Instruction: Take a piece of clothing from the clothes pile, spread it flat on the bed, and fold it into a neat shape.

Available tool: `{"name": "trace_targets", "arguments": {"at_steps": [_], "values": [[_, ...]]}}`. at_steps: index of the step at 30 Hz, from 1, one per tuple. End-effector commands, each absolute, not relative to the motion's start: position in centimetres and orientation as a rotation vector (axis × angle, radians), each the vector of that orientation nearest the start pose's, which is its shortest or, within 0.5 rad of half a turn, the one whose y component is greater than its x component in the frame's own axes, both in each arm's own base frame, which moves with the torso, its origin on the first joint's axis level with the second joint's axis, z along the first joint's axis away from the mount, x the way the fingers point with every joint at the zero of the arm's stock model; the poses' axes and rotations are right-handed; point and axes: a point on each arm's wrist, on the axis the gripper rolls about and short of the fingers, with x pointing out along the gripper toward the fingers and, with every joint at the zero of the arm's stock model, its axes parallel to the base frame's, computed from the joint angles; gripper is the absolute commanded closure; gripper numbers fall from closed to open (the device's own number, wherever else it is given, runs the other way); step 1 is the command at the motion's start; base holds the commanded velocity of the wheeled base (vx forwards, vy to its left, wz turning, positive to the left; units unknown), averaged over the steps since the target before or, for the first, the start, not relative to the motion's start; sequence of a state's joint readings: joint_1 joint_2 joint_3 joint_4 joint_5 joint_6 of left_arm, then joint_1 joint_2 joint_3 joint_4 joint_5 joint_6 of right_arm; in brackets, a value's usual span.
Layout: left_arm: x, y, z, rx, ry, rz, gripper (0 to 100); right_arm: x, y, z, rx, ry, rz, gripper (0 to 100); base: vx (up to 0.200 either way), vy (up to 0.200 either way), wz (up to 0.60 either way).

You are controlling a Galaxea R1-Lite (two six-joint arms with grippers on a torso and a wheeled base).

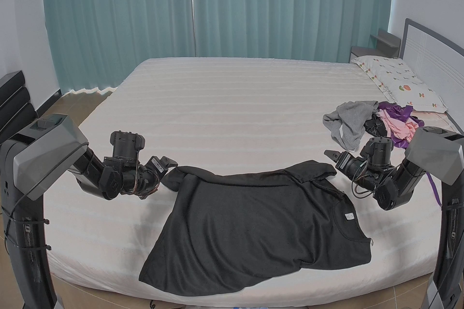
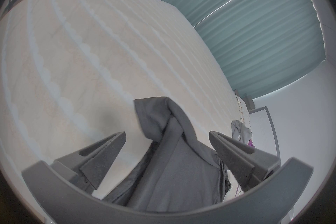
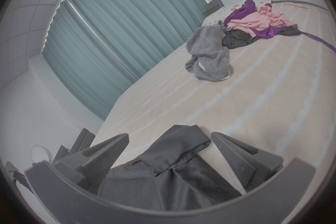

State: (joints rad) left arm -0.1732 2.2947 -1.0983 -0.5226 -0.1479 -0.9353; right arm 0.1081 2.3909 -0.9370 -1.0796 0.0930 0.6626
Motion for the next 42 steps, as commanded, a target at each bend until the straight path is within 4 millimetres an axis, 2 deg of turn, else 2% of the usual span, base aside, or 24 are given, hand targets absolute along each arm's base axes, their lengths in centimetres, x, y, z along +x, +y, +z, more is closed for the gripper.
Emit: {"name": "trace_targets", "arguments": {"at_steps": [1, 4, 9, 15, 24, 25, 29, 36, 41, 42], "values": [[39.4, -7.1, 2.8, -0.887, 0.786, 0.045, 0, 40.7, 5.6, -0.1, 0.645, 0.452, 0.082, 0, 0.000, 0.000, 0.00], [38.2, -7.0, 2.8, -0.921, 0.796, 0.073, 0, 40.8, 5.9, -1.4, 0.647, 0.497, 0.072, 0, 0.000, 0.000, 0.00], [37.7, -7.0, 2.7, -1.059, 0.724, 0.082, 0, 41.7, 6.1, -3.2, 0.643, 0.540, 0.057, 0, 0.000, 0.000, 0.00], [36.8, -6.9, 1.9, -1.068, 0.700, 0.067, 0, 43.4, 6.1, -3.5, 0.648, 0.544, 0.048, 0, 0.000, 0.000, 0.00], [36.6, -6.8, 1.7, -1.067, 0.697, 0.069, 0, 45.5, 6.5, -4.8, 0.645, 0.538, 0.045, 0, 0.000, 0.000, 0.00], [36.6, -6.7, 1.6, -1.067, 0.697, 0.071, 0, 45.7, 6.5, -5.0, 0.644, 0.535, 0.046, 100, 0.000, 0.000, 0.00], [36.6, -6.7, 1.4, -1.066, 0.701, 0.075, 0, 46.2, 6.7, -4.8, 0.645, 0.514, 0.053, 100, 0.000, 0.000, 0.00], [36.6, -6.7, 1.2, -1.065, 0.705, 0.077, 0, 48.0, 6.2, -1.0, 0.660, 0.384, 0.082, 100, 0.000, 0.000, 0.00], [36.7, -6.8, 1.2, -1.063, 0.705, 0.076, 0, 50.1, 7.1, 1.4, 0.673, 0.261, 0.113, 100, 0.000, 0.000, 0.00], [36.7, -6.8, 1.2, -1.063, 0.705, 0.076, 0, 50.1, 7.1, 1.4, 0.673, 0.261, 0.113, 100, 0.000, 0.000, 0.00]]}}
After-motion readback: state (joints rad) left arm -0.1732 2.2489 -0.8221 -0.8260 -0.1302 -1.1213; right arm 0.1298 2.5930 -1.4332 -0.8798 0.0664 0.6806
